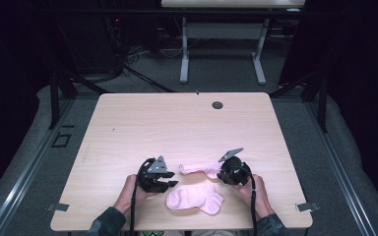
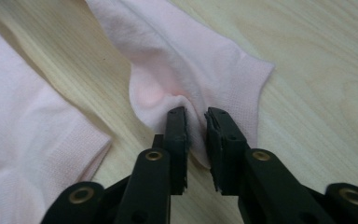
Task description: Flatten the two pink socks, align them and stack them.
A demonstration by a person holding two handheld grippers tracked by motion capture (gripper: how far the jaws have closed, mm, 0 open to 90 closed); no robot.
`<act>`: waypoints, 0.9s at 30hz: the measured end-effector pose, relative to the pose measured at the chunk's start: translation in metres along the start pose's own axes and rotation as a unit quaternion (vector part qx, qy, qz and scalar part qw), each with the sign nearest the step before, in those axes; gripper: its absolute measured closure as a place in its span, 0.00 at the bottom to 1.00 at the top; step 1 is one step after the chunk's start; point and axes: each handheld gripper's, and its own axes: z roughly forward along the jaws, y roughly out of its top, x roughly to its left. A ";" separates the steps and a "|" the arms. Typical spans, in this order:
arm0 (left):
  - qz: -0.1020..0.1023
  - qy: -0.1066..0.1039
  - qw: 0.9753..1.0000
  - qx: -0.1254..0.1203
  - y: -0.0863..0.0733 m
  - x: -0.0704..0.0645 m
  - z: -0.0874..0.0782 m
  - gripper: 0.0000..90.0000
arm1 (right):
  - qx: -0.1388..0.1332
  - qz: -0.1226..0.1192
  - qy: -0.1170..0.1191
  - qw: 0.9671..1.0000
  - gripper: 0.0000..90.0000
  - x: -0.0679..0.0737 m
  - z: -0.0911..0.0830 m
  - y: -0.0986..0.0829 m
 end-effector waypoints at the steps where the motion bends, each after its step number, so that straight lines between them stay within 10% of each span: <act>1: -0.013 0.003 1.000 -0.006 0.000 0.002 -0.004 0.66 | -0.002 0.002 0.002 1.000 0.81 0.000 0.000 0.000; 6: -0.093 0.010 0.995 -0.030 0.014 0.016 -0.011 0.57 | -0.037 0.018 0.043 0.998 0.68 -0.004 -0.011 -0.002; 14: -0.170 0.053 0.984 -0.001 0.042 0.025 0.015 0.47 | -0.069 0.076 0.002 0.995 0.61 -0.017 -0.019 0.001; 20: -0.151 0.093 0.983 0.044 0.057 0.025 0.037 0.46 | -0.032 0.072 -0.021 0.997 0.53 -0.015 -0.002 0.008; 27: -0.139 0.116 0.979 0.097 0.039 0.022 0.045 0.45 | -0.015 0.051 -0.022 0.998 0.46 -0.009 0.010 0.013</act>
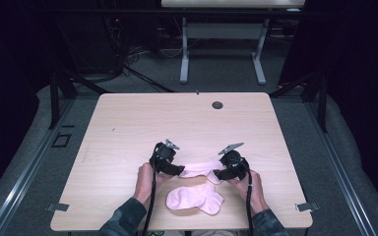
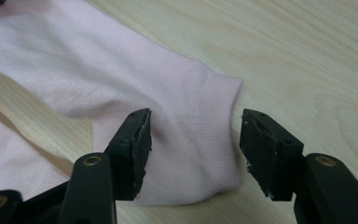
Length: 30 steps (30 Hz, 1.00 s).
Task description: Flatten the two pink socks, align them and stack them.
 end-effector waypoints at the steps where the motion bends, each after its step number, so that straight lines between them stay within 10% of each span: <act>1: 0.001 0.008 1.000 0.002 -0.004 0.000 0.000 0.45 | 0.002 -0.003 0.000 1.000 0.45 0.001 0.002 0.000; 15: -0.017 0.023 1.000 -0.011 -0.027 0.015 -0.014 0.48 | -0.032 0.006 0.027 0.999 0.49 0.000 0.005 0.009; 30: 0.021 0.033 0.999 0.016 -0.025 0.007 -0.013 0.76 | -0.002 -0.032 0.031 0.999 0.78 0.011 0.012 0.015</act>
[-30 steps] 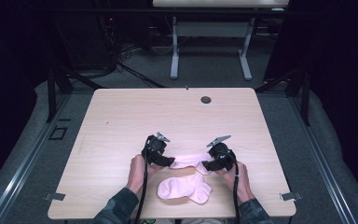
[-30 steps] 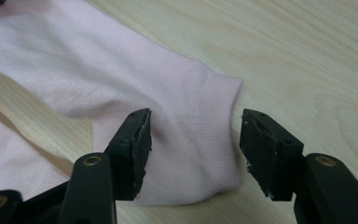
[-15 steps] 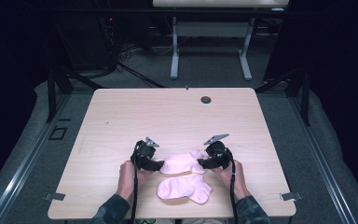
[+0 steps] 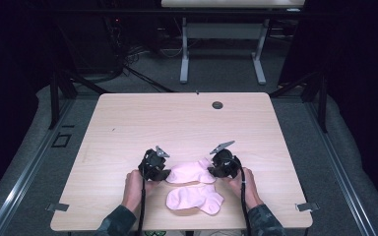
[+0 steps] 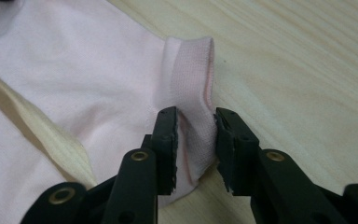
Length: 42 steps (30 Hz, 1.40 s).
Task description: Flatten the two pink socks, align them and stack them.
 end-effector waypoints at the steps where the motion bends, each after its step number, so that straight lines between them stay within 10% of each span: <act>1: 0.001 0.002 1.000 0.001 0.000 0.000 0.000 0.78 | -0.003 0.001 0.001 1.000 0.79 0.001 0.000 0.000; 20: 0.003 -0.020 1.000 -0.010 0.001 0.000 -0.006 0.99 | -0.021 0.020 0.016 0.999 0.93 0.000 -0.001 -0.002; 31: -0.006 -0.035 0.998 -0.057 0.000 -0.007 -0.059 0.99 | -0.049 0.011 0.012 0.999 0.93 0.013 -0.053 0.004; 42: -0.016 -0.077 0.995 -0.066 -0.009 -0.009 -0.078 0.99 | -0.050 0.006 0.024 0.998 0.93 0.028 -0.086 0.000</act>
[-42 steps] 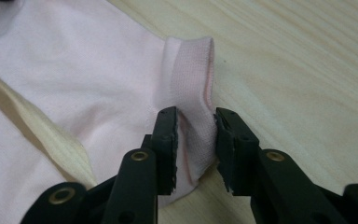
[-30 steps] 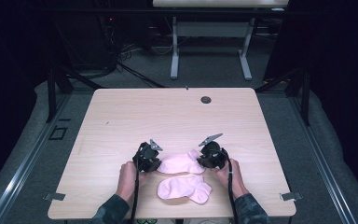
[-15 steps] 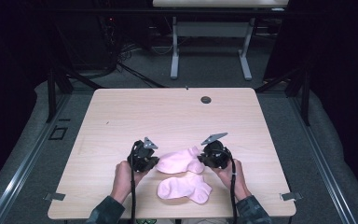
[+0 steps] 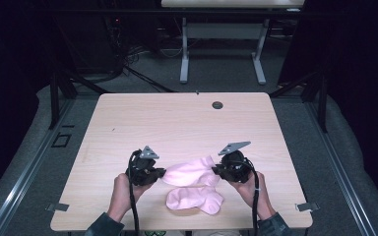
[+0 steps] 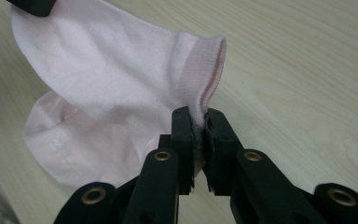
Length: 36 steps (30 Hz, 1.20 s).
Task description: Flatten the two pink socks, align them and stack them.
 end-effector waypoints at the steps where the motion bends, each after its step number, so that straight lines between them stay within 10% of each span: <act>1: -0.004 -0.005 1.000 -0.001 -0.001 -0.002 -0.003 0.99 | 0.000 0.001 0.000 1.000 0.93 0.002 -0.002 -0.001; 11: -0.004 -0.028 1.000 0.012 -0.016 -0.019 -0.012 0.99 | 0.022 0.005 0.018 1.000 0.92 0.018 -0.021 -0.016; 22: -0.018 -0.050 0.997 0.061 -0.034 -0.025 0.009 0.99 | 0.068 0.020 0.038 0.997 0.92 0.020 -0.001 -0.042; 36: -0.001 -0.018 0.995 0.095 -0.044 -0.023 0.037 0.91 | 0.085 0.015 0.021 0.996 0.88 0.021 0.034 -0.060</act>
